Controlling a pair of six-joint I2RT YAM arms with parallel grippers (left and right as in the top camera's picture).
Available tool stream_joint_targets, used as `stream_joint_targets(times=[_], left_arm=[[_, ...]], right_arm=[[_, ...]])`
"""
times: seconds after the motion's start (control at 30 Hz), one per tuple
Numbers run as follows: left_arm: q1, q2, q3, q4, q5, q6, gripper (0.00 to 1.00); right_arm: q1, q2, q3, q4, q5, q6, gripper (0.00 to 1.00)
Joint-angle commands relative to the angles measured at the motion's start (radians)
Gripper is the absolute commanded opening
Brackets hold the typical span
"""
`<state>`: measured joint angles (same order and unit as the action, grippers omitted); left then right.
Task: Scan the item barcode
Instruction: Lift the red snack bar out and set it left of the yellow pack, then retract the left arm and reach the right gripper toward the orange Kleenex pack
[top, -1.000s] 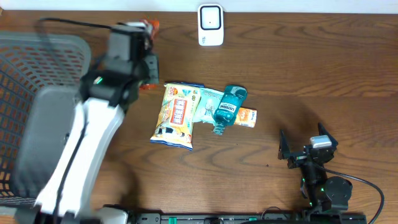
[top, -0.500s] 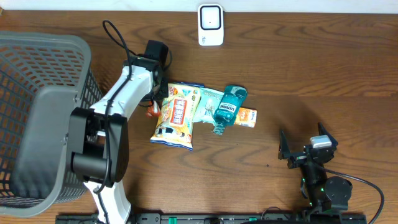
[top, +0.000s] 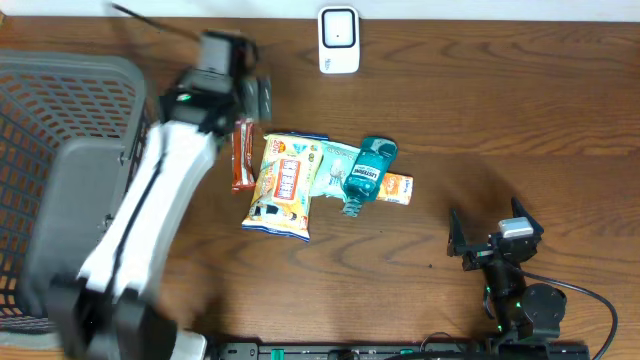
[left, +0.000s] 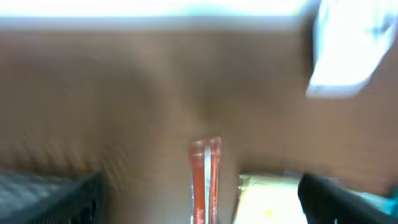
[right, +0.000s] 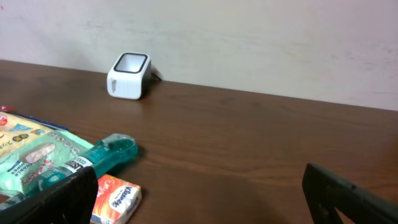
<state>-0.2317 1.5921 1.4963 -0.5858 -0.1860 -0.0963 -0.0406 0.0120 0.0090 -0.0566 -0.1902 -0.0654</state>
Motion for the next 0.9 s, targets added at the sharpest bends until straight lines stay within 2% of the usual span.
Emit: stream_joint_targets(times=[0.0,0.17,0.33,0.5,0.63,0.87], left_arm=[[0.0,-0.176,0.075,0.122,-0.109,0.112,0.98],[0.0,-0.346,0.094,0.287,-0.124,0.26,0.98],[0.0,-0.511,0.094,0.249,-0.147,0.385,0.98],[0.0,-0.632,0.094,0.085,-0.242,0.392,0.98],[0.006,-0.692,0.089,0.079,-0.231,0.39,0.98],[0.007,-0.795,0.041,0.029,0.003,0.349,0.98]], right_arm=[[0.005,-0.006,-0.003,-0.002,-0.002,-0.003,0.99],[0.005,-0.006,-0.003,-0.002,-0.002,-0.002,0.99],[0.005,-0.006,-0.003,-0.002,-0.002,-0.003,0.99],[0.005,-0.006,-0.003,0.051,0.0,-0.002,0.99],[0.005,-0.006,-0.003,-0.007,0.0,-0.003,0.99],[0.005,-0.004,-0.003,0.0,-0.026,0.035,0.99]])
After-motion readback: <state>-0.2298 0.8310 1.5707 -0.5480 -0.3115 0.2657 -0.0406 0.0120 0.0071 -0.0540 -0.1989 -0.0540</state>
